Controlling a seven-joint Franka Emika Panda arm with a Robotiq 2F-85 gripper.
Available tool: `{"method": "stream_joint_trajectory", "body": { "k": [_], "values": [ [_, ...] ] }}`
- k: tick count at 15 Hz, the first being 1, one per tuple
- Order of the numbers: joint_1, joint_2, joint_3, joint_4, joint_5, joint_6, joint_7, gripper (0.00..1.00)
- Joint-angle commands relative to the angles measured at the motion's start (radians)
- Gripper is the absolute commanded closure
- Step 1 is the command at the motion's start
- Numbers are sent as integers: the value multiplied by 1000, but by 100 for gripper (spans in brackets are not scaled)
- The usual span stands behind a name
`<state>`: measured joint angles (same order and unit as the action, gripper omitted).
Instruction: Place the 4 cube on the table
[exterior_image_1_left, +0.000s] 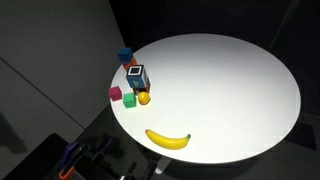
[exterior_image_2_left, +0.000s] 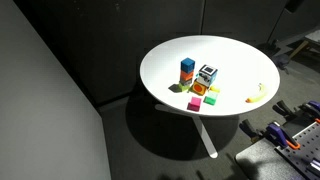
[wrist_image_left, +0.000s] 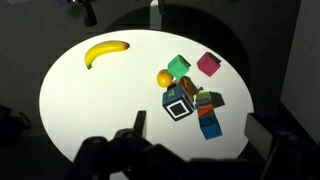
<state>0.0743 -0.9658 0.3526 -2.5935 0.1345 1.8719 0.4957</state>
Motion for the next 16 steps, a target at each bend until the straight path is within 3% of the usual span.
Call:
{"method": "stream_joint_trajectory", "body": {
  "k": [1, 9, 16],
  "values": [
    [-2, 1, 0, 2, 0, -3, -1, 0],
    [-10, 32, 0, 10, 3, 8, 1, 0],
    [-26, 172, -21, 20, 3, 94, -17, 0]
  ]
}}
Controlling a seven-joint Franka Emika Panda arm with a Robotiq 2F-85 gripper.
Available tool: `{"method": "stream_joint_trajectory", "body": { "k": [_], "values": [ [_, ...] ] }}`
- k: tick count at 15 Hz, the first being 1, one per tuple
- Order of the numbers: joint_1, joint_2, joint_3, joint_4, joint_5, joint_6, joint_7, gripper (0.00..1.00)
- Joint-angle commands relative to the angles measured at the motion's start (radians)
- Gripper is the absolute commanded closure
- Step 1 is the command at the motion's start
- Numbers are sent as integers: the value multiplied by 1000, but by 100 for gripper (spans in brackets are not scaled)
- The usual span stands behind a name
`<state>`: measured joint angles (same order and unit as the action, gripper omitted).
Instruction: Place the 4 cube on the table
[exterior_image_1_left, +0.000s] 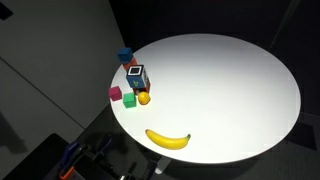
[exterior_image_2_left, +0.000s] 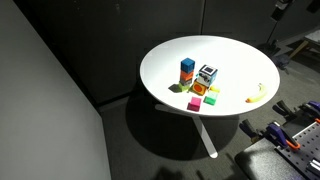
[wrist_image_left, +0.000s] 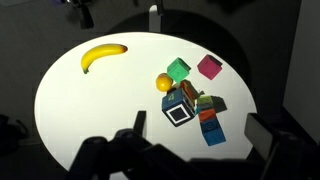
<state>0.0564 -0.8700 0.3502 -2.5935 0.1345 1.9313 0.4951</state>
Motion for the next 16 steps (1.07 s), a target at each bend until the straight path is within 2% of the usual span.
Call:
{"method": "stream_joint_trajectory", "body": {
  "k": [1, 7, 13, 16],
  "values": [
    [-5, 106, -29, 20, 5, 58, -33, 0],
    [17, 286, -93, 36, -1, 208, -158, 0],
    [72, 482, -205, 79, 20, 355, -417, 0],
    [91, 581, -252, 140, 24, 383, -548, 0]
  ]
}}
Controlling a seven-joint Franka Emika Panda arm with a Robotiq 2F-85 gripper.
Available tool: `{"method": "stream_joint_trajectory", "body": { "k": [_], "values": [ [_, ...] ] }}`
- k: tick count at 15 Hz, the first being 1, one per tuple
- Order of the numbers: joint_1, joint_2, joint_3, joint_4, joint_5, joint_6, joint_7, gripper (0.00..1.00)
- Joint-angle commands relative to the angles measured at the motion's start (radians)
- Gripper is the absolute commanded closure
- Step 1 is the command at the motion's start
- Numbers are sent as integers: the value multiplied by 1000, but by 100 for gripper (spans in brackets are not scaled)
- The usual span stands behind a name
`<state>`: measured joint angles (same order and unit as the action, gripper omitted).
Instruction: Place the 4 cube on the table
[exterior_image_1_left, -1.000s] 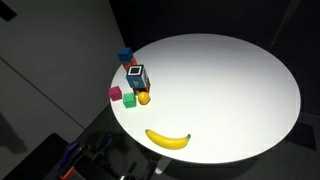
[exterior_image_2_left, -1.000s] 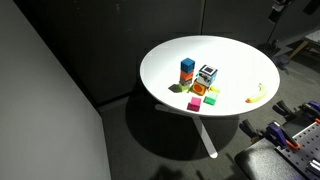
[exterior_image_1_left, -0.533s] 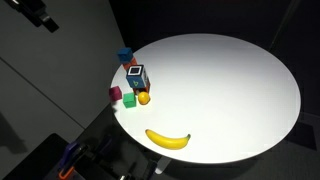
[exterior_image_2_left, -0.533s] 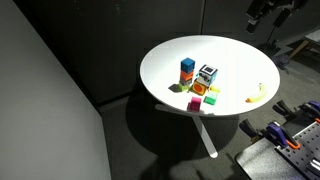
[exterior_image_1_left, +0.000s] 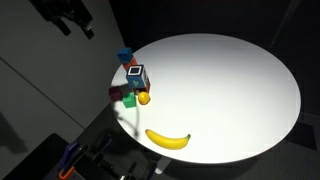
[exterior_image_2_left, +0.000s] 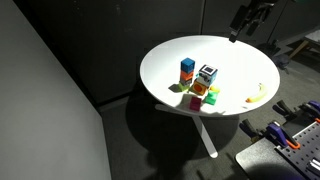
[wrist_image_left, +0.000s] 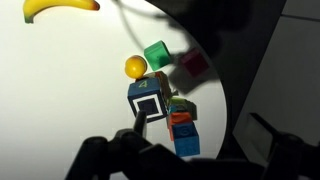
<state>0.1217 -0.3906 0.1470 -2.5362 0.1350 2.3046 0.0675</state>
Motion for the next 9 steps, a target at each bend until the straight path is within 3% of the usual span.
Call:
{"method": "stream_joint_trajectory", "body": {
  "k": [1, 9],
  "values": [
    [25, 139, -58, 110, 19, 7, -150, 0],
    [-16, 371, -62, 342, -55, -139, -126, 0]
  ]
}}
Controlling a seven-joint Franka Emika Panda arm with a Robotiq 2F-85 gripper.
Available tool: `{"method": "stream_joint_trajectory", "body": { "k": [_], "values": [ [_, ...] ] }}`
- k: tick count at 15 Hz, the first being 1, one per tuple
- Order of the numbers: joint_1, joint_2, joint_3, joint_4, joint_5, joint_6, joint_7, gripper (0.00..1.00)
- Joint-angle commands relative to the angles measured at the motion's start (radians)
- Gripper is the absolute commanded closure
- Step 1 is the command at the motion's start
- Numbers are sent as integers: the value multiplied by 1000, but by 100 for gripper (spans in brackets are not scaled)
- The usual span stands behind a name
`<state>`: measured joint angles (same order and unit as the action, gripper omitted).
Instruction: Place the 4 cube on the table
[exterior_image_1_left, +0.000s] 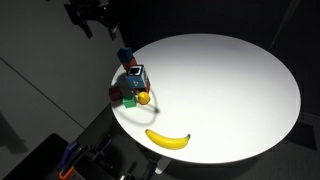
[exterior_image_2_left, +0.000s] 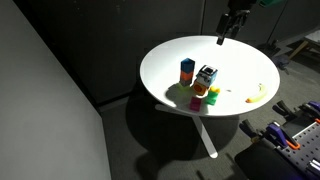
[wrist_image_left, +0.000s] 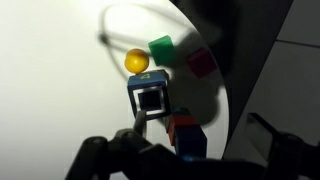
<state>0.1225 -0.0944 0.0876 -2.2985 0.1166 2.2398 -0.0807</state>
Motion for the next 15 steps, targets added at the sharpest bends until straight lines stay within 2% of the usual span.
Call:
{"method": "stream_joint_trajectory", "body": {
  "k": [1, 4, 11, 15],
  "values": [
    [-20, 92, -3, 125, -47, -87, 32, 0],
    [-29, 131, -4, 168, -84, -98, 59, 0],
    [-27, 216, -3, 190, -89, -61, 71, 0],
    [-19, 256, 0, 184, -102, 10, 74, 0]
  ]
}}
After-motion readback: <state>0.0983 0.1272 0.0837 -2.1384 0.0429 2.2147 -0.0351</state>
